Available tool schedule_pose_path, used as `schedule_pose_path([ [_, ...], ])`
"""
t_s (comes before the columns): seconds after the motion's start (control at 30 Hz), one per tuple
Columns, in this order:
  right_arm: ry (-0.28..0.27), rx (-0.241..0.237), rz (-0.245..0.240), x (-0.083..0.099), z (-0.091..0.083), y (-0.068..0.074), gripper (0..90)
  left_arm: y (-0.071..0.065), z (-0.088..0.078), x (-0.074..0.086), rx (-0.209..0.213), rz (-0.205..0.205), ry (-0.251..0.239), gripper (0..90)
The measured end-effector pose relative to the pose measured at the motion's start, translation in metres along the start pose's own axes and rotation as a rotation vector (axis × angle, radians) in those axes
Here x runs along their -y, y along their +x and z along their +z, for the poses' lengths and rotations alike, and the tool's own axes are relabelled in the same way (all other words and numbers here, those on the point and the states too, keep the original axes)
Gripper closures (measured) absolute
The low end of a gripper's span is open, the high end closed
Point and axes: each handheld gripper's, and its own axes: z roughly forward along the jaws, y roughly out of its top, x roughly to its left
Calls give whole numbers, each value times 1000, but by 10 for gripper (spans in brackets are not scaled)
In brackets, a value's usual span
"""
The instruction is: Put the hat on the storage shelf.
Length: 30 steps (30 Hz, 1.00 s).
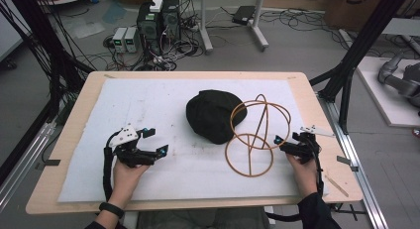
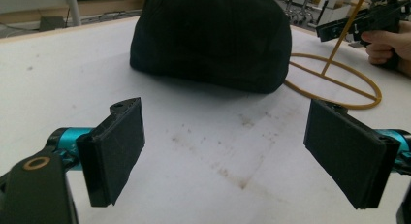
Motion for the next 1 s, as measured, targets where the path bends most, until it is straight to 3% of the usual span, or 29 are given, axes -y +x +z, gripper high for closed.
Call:
schedule_pose_path([
  [0.1,0,1,0,0,0,0,206,-5,7,-9,15,24,-2,148],
  [0.37,0,5,-5,0,0,1,206,-27,36,-34,111,10,32,203],
  [0.5,0,5,-5,0,0,1,206,-35,53,-46,121,-7,35,270],
  [0.67,0,4,-6,0,0,1,206,-39,72,-61,35,29,56,318],
  [0.83,4,4,-1,0,0,1,206,-29,87,-69,-22,-6,45,359],
  [1.0,4,-1,0,0,0,0,206,-17,89,-67,-56,-53,48,386],
])
